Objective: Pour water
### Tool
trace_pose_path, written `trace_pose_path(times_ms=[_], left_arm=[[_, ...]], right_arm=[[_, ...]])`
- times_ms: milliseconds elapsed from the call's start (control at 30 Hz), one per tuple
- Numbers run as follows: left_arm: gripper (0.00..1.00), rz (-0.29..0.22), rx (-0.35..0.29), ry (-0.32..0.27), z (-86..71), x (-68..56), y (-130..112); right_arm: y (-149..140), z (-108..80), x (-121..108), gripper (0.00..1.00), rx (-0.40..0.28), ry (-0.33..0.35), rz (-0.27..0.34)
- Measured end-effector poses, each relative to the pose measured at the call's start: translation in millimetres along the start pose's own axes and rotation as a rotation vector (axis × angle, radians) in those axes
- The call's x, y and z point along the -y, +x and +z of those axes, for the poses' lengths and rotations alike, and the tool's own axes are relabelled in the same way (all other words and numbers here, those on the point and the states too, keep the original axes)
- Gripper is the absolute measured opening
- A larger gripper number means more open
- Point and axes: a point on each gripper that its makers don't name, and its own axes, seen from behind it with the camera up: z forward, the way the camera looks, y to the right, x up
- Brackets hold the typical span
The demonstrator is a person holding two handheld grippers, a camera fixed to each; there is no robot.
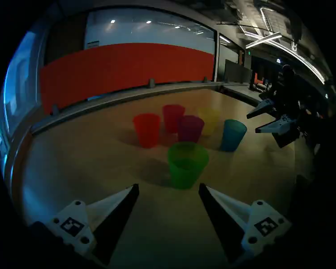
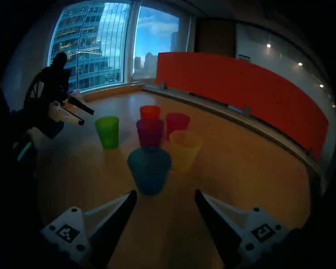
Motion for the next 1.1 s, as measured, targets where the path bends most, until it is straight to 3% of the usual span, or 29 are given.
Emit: trace_pose_path(times_ms=[267, 633, 1100], left_arm=[[1.0, -0.005, -0.089, 0.105, -11.2, 18.7, 14], [1.0, -0.02, -0.22, 0.25, -25.2, 43.8, 41], [1.0, -0.059, -0.365, 0.361, -37.5, 64.5, 70]], right_arm=[[9, -14.4, -19, 1.0, -0.063, -0.081, 0.056], [36, -29.3, -54, 1.0, -0.206, -0.25, 0.127], [71, -38.8, -83, 1.0, -0.364, -0.404, 0.173]])
